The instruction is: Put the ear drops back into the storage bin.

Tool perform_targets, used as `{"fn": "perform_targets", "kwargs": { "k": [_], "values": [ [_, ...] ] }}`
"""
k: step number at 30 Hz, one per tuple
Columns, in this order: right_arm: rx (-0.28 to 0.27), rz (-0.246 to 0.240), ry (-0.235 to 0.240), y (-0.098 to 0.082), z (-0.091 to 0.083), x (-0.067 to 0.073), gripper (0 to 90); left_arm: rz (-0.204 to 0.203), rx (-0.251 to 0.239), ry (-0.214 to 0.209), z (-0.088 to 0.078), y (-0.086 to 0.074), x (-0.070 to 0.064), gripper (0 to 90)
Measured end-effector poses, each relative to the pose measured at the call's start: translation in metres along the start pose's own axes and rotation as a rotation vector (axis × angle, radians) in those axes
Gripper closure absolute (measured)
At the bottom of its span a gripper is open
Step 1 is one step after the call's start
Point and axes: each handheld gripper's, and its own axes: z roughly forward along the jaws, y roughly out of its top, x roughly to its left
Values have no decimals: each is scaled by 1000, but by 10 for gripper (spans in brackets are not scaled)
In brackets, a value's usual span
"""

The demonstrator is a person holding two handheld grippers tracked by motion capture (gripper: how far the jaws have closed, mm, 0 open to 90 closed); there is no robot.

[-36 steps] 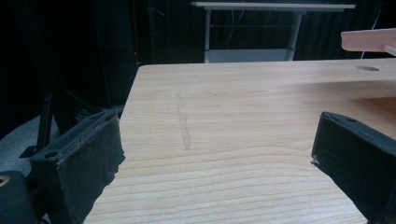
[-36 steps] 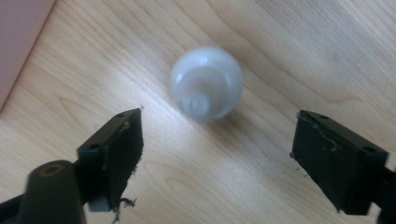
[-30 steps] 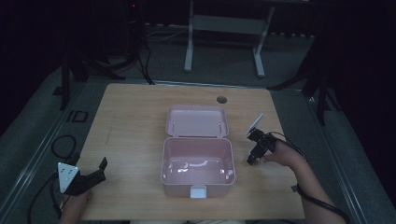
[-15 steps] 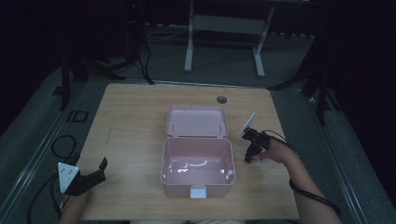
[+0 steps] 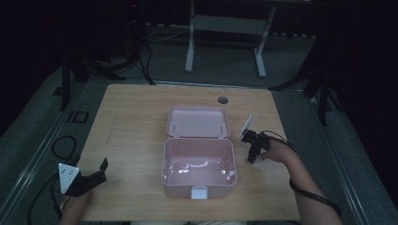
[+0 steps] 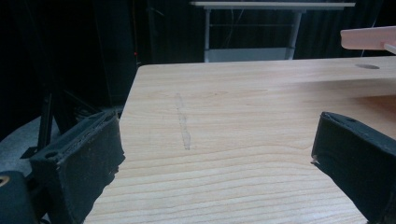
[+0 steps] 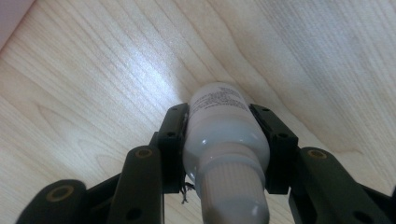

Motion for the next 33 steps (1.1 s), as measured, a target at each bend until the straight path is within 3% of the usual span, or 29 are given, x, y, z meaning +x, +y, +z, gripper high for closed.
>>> {"fn": "perform_targets", "kwargs": {
  "k": [7,14,21,25,29,33],
  "values": [
    [-10,-109,-11,-8,-6,5,595,0,0,0,0,0,0,20],
    [-35,-327,0,-23,-6,22,595,1,1,0,0,0,0,20],
    [-14,-400,-12,-31,-8,29,595,0,1,1,0,0,0,20],
    [-17,-471,-20,-36,-9,35,595,1,1,1,0,0,0,20],
    [0,-548,-68,-40,-7,43,595,2,2,2,0,0,0,20],
    [10,-607,-73,-44,-8,51,595,1,2,2,0,0,0,20]
  ]
}}
